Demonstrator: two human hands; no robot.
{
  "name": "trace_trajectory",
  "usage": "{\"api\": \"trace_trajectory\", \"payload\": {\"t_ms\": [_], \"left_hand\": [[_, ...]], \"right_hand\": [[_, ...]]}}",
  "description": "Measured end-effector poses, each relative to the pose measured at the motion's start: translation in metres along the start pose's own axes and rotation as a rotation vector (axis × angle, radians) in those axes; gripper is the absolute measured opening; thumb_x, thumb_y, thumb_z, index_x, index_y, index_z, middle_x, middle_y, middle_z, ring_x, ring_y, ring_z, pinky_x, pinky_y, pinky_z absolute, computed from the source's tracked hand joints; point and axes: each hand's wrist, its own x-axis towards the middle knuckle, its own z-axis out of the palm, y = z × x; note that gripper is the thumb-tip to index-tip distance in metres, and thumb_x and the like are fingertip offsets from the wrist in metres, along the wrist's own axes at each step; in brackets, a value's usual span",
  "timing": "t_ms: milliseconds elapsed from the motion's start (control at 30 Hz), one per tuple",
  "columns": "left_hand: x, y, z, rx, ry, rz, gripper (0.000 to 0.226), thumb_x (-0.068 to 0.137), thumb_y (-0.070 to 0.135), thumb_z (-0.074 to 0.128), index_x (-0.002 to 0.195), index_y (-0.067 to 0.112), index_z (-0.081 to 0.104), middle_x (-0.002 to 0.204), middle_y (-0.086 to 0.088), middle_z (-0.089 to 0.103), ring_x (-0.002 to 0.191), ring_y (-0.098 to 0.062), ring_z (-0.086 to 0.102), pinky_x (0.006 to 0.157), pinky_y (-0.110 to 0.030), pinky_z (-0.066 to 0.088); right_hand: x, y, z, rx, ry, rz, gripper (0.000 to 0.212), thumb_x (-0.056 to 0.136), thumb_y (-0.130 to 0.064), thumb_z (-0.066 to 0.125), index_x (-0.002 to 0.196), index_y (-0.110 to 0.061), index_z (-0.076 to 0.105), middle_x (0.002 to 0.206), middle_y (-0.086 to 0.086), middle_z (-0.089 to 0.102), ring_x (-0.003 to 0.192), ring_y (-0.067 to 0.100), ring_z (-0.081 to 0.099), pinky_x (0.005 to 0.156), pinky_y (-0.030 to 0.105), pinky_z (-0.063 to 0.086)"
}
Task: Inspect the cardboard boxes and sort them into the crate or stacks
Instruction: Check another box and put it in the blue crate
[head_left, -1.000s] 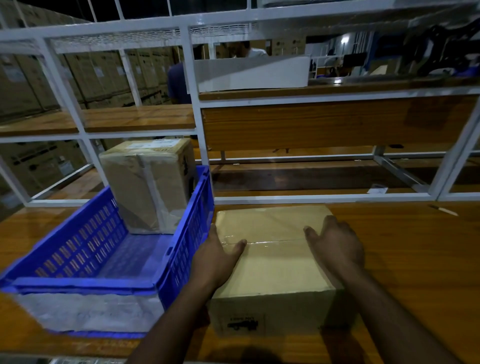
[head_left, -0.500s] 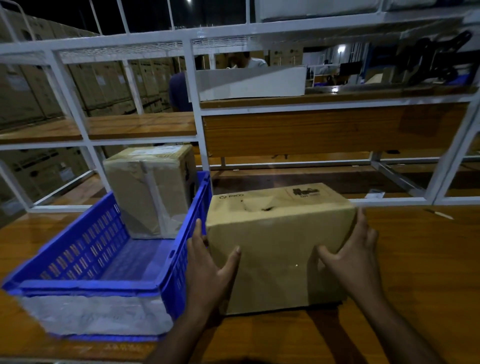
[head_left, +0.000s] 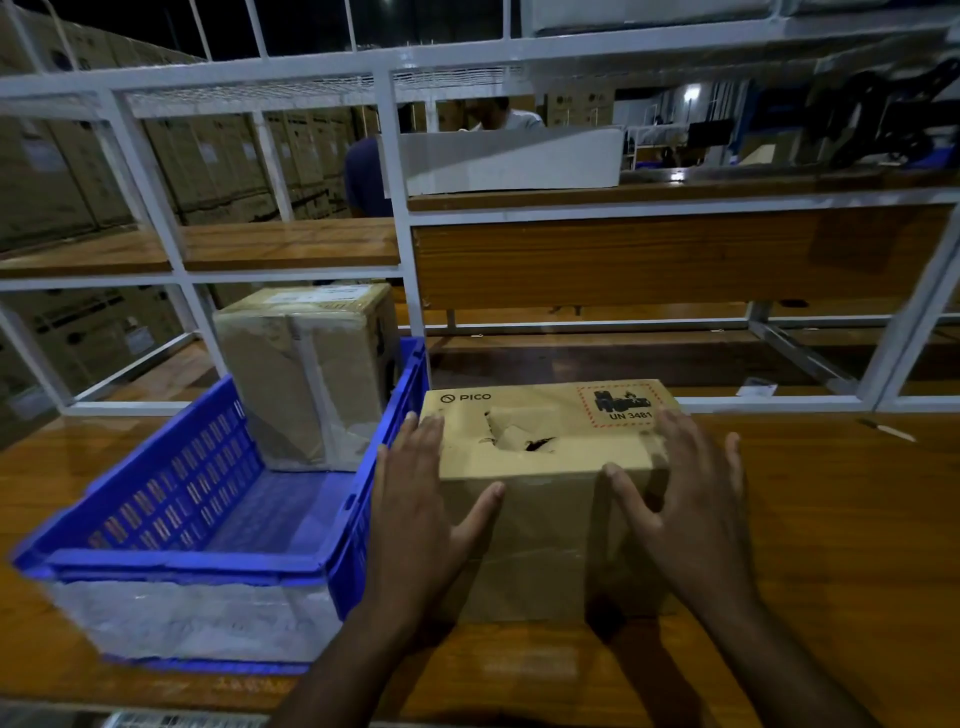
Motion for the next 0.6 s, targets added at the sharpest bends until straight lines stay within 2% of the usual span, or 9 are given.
{"api": "trace_trajectory", "payload": {"t_ms": [67, 167, 300, 400, 500, 600], "left_hand": [[0.008, 0.001, 0.000, 0.128, -0.047, 0.082, 0.092, 0.088, 0.083, 0.031, 0.160, 0.026, 0.021, 0.167, 0.010, 0.015, 0.154, -0.003, -0.001, 0.126, -0.041, 0.005], [0.014, -0.002, 0.000, 0.215, -0.138, 0.109, 0.092, 0.088, 0.085, 0.015, 0.157, 0.027, 0.031, 0.165, 0.007, 0.027, 0.152, -0.002, 0.008, 0.127, -0.038, 0.007], [0.013, -0.005, 0.001, 0.193, -0.146, 0.101, 0.090, 0.088, 0.085, 0.019, 0.154, 0.028, 0.036, 0.161, 0.007, 0.035, 0.149, -0.003, 0.024, 0.123, -0.028, 0.012], [0.012, -0.007, 0.003, 0.196, -0.143, 0.102, 0.087, 0.089, 0.085, 0.022, 0.153, 0.028, 0.038, 0.160, 0.008, 0.037, 0.149, -0.003, 0.025, 0.123, -0.030, 0.015], [0.014, -0.006, 0.001, 0.227, -0.142, 0.119, 0.086, 0.090, 0.084, 0.020, 0.152, 0.028, 0.041, 0.159, 0.008, 0.039, 0.149, -0.004, 0.026, 0.126, -0.039, 0.019], [0.016, -0.005, 0.000, 0.221, -0.145, 0.139, 0.083, 0.090, 0.081, 0.024, 0.151, 0.027, 0.043, 0.158, 0.007, 0.041, 0.148, -0.004, 0.028, 0.124, -0.034, 0.016]], "right_hand": [[0.009, -0.004, 0.005, -0.138, -0.050, -0.078, 0.073, 0.090, -0.071, 0.031, 0.135, -0.019, 0.056, 0.145, 0.005, 0.053, 0.141, 0.021, 0.040, 0.122, 0.056, 0.005], [0.012, -0.011, 0.013, -0.245, -0.114, -0.110, 0.076, 0.093, -0.071, 0.019, 0.132, -0.020, 0.061, 0.140, 0.003, 0.059, 0.138, 0.019, 0.046, 0.123, 0.053, 0.003], [0.010, -0.010, 0.018, -0.218, -0.100, -0.097, 0.076, 0.094, -0.069, 0.021, 0.132, -0.017, 0.062, 0.137, 0.005, 0.061, 0.134, 0.020, 0.051, 0.122, 0.050, 0.015], [0.009, -0.009, 0.019, -0.218, -0.092, -0.103, 0.073, 0.095, -0.067, 0.025, 0.131, -0.016, 0.063, 0.136, 0.005, 0.062, 0.133, 0.020, 0.052, 0.121, 0.047, 0.015], [0.011, -0.011, 0.020, -0.243, -0.101, -0.096, 0.072, 0.095, -0.067, 0.025, 0.131, -0.017, 0.063, 0.137, 0.004, 0.062, 0.133, 0.020, 0.052, 0.121, 0.047, 0.016], [0.012, -0.013, 0.023, -0.260, -0.110, -0.082, 0.074, 0.095, -0.067, 0.024, 0.132, -0.017, 0.063, 0.137, 0.004, 0.061, 0.134, 0.019, 0.051, 0.121, 0.049, 0.019]]}}
